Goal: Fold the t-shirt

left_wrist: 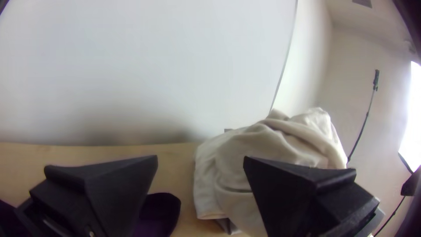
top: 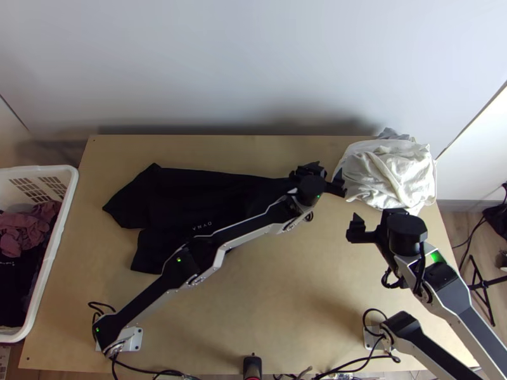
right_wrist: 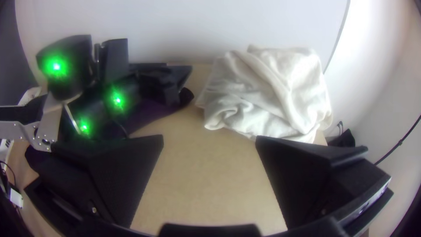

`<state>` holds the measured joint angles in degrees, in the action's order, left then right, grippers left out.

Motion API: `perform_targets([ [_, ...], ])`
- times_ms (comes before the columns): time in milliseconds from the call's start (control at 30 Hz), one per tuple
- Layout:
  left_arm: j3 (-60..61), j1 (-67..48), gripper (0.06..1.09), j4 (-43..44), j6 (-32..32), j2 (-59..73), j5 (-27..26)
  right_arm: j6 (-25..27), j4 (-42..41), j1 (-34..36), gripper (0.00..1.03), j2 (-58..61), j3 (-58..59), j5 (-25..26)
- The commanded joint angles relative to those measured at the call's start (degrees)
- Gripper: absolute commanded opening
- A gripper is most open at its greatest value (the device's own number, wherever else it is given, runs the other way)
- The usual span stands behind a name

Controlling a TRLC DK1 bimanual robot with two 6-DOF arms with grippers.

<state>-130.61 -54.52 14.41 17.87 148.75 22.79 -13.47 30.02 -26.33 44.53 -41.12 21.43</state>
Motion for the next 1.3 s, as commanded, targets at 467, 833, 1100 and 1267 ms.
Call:
perform_targets([
  [467,14.3,19.1,1.04,-49.9,-0.5,-35.1,0.1,-16.6,7.6,-9.7,0.98,2.9,0.2,-27.7],
  [833,58.3,28.4,1.04,-28.2,-6.7,-68.7,0.1,-20.7,0.1,-22.2,0.98,14.5,-0.7,-31.1],
  [1100,73.1,40.8,1.04,-26.6,-9.8,-84.1,-1.0,-23.6,-10.2,-27.6,0.98,28.2,-4.2,-31.0],
  [1267,79.6,46.7,1.04,-26.7,-11.8,-91.4,-1.5,-24.8,-12.8,-31.2,0.98,39.4,-11.2,-31.0],
])
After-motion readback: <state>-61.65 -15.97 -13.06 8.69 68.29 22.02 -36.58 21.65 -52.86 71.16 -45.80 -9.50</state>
